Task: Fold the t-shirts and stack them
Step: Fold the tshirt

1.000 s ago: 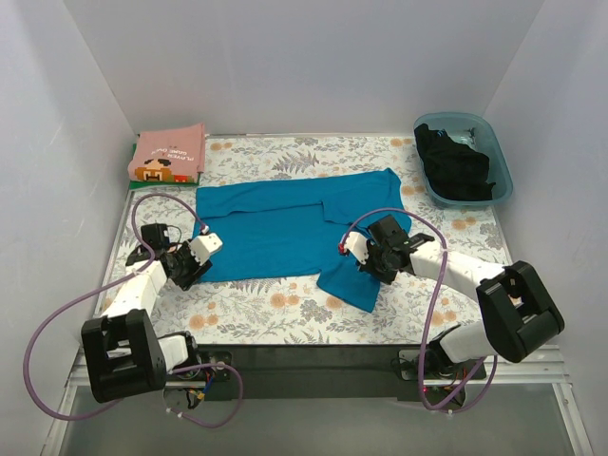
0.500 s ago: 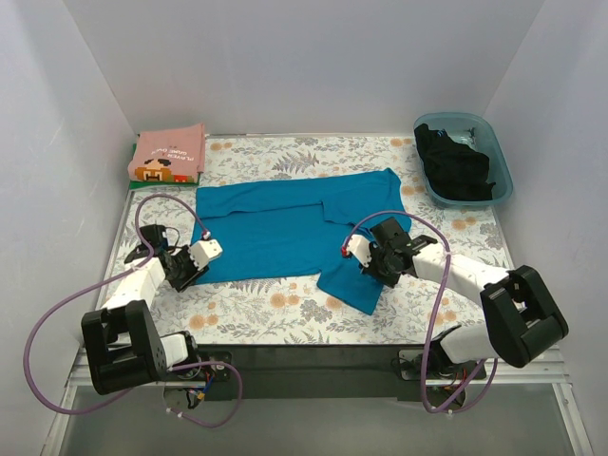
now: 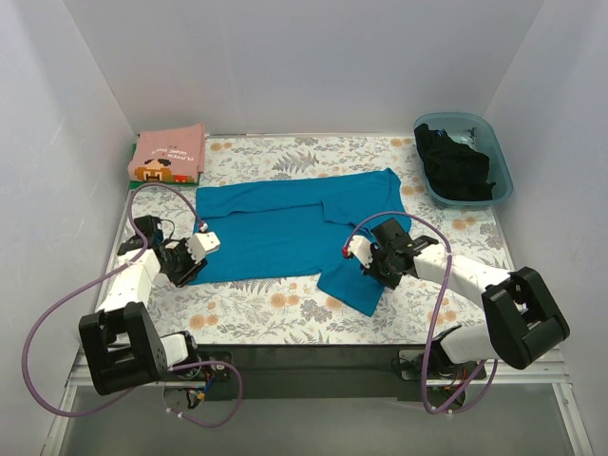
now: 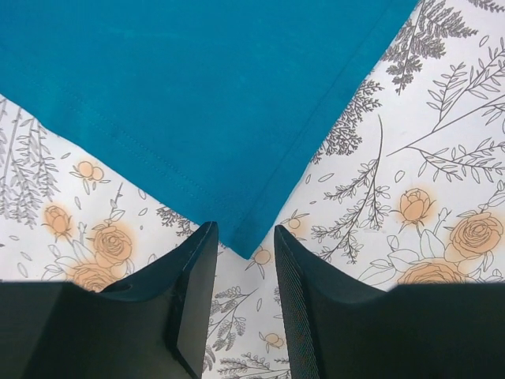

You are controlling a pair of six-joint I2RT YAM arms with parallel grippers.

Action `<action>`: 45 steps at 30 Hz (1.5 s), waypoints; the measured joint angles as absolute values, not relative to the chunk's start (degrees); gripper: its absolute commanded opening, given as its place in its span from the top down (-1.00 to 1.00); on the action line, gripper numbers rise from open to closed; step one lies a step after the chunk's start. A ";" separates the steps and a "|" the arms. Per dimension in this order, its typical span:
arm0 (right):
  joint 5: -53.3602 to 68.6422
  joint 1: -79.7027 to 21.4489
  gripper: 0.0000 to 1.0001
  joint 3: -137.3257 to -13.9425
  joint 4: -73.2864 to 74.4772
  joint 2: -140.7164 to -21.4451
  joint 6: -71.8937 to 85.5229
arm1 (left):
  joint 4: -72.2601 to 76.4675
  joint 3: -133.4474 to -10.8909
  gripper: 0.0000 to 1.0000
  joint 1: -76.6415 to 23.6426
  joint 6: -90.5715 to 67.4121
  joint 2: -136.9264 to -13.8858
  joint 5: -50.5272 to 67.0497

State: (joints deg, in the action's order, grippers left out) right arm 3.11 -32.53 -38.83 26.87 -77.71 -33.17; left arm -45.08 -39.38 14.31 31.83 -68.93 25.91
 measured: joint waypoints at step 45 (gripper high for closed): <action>1.67 -30.22 0.97 -46.04 40.51 -70.19 -37.47 | -54.43 -49.95 1.00 17.72 35.22 -77.25 27.90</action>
State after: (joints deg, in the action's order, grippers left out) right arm 1.67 -30.22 -46.04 40.51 -70.19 -37.47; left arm -54.43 -49.95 17.72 35.22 -77.25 27.90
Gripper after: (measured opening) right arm 0.020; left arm 0.010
